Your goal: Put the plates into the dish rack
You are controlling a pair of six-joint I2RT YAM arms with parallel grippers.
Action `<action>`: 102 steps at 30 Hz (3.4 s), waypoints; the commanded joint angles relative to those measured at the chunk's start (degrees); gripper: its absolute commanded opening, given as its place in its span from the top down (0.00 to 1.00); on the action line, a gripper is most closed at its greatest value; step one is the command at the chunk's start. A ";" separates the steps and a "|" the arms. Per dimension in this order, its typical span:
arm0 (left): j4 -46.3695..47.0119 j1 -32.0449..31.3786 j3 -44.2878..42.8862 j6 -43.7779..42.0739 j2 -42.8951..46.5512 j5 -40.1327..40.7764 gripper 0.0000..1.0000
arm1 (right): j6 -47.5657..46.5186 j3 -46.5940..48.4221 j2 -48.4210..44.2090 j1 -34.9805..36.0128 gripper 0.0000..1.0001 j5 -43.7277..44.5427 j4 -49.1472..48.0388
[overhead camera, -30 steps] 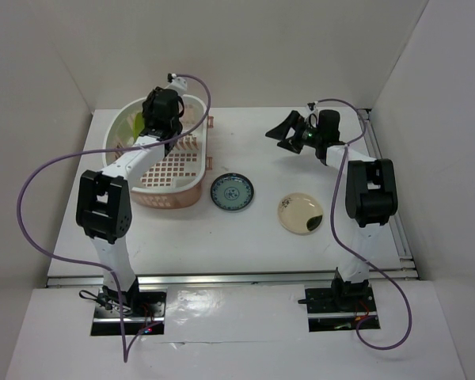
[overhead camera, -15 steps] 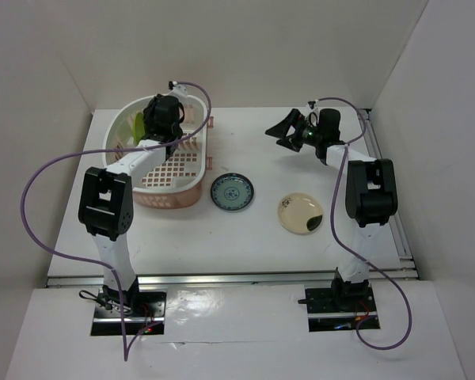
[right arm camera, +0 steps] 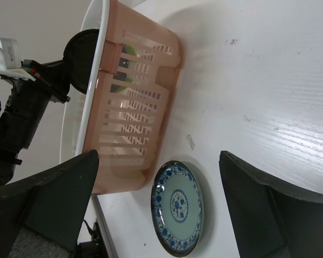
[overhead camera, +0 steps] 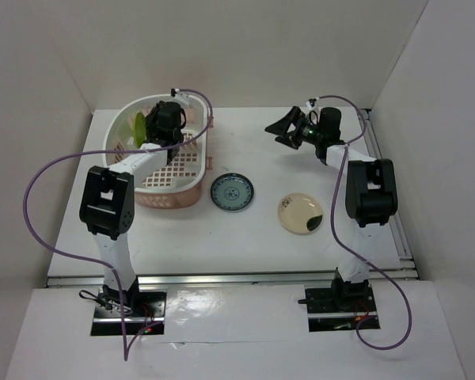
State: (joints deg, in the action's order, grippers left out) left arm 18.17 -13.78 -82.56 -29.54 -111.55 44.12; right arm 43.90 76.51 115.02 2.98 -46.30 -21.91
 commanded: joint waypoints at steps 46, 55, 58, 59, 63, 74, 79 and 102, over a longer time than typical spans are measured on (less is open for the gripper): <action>-9.10 1.83 -9.36 13.53 -0.18 -1.22 0.24 | -0.03 1.71 -0.33 0.18 0.00 -2.31 -3.41; -30.37 1.83 -22.18 32.92 9.84 -16.23 0.00 | -20.85 8.82 1.95 0.18 0.00 4.81 17.83; -38.72 1.83 -25.53 41.30 12.57 -31.24 0.00 | -24.48 10.33 1.96 0.18 0.00 5.35 20.76; -39.70 1.83 -25.54 42.97 14.24 -35.29 0.00 | -24.48 10.33 2.48 0.18 0.01 4.22 20.77; -40.23 1.83 -23.70 49.13 18.29 -52.43 0.00 | -23.86 11.28 2.49 0.18 0.10 2.89 22.07; -33.73 -6.86 -14.38 58.28 23.66 -72.86 0.00 | -25.09 -16.52 -28.07 -4.56 0.07 27.92 25.78; -32.59 -13.71 -13.85 60.03 22.43 -75.92 0.00 | -25.09 -24.65 -40.04 -6.93 0.06 32.59 28.23; -29.07 -18.04 -8.50 70.76 20.40 -79.27 0.00 | -9.46 -48.63 -61.15 -11.25 0.14 39.28 43.80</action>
State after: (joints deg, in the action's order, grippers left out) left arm -11.73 -31.59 -91.48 40.91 -92.99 -35.68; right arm 32.84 30.81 54.54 -7.88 -8.29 20.21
